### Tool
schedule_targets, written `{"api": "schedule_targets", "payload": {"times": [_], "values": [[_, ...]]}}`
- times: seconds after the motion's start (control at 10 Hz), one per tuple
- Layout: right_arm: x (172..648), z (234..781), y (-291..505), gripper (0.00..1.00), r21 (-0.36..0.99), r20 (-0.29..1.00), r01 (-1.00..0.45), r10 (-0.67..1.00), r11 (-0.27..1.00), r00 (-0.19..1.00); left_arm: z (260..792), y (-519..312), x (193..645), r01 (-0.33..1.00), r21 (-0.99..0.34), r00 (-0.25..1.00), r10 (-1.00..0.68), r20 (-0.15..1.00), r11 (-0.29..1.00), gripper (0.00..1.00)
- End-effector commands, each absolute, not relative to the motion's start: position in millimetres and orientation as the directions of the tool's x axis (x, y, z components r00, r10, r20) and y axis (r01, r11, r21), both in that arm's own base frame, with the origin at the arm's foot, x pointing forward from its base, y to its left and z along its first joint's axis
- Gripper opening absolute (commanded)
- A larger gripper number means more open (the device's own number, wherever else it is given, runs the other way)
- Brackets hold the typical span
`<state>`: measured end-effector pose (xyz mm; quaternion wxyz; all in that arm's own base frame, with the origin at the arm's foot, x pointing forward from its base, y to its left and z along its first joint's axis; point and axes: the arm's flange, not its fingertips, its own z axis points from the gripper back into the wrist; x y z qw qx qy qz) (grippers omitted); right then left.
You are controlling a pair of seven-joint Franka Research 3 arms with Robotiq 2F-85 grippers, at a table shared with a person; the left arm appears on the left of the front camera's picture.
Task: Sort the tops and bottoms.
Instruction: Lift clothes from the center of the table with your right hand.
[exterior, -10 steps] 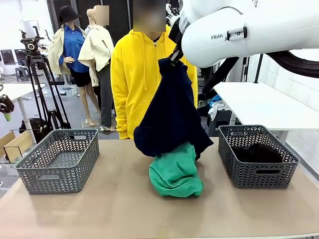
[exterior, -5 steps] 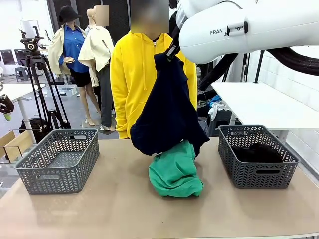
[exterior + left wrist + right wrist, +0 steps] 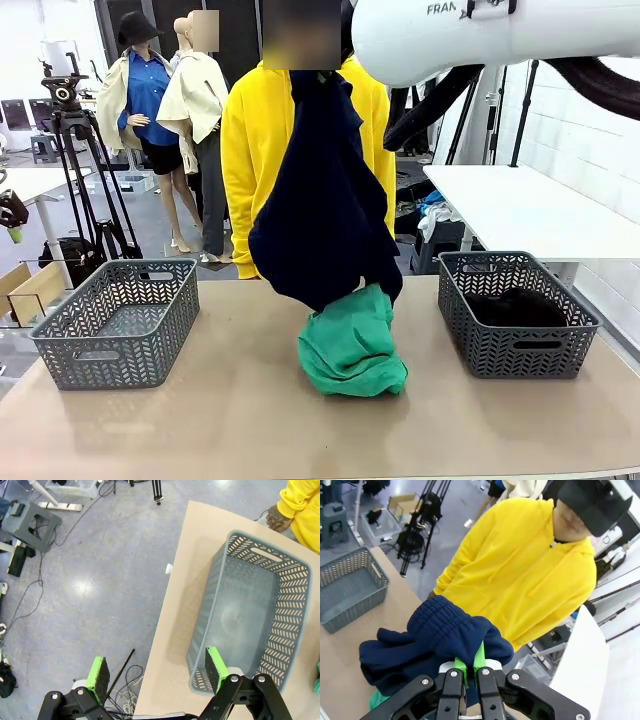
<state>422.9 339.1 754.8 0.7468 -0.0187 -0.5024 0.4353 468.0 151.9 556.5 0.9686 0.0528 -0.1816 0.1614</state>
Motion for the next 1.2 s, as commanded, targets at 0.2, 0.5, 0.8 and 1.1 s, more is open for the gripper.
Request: {"api": "schedule_targets", "payload": {"times": [0.2,0.5,0.8,1.1], "values": [[421.9,699.0,332.9,0.0,-0.403,0.708,-0.717,0.69,0.569,0.15,558.0,152.6,466.4,-0.334,0.057,0.883,0.291,0.368,0.941,1.0],[416.8,664.9,321.7,0.0,-0.359,0.697,-0.762,0.698,0.539,0.166,558.0,152.6,466.4,-0.334,0.057,0.883,0.291,0.368,0.941,1.0],[417.7,658.6,319.7,0.51,-0.352,0.668,-0.784,0.724,0.512,0.174,558.0,152.6,466.4,-0.334,0.057,0.883,0.291,0.368,0.941,1.0],[422.9,652.4,315.8,0.16,-0.394,0.675,-0.774,0.727,0.495,0.122,558.0,152.6,466.4,-0.334,0.057,0.883,0.291,0.368,0.941,1.0]]}}
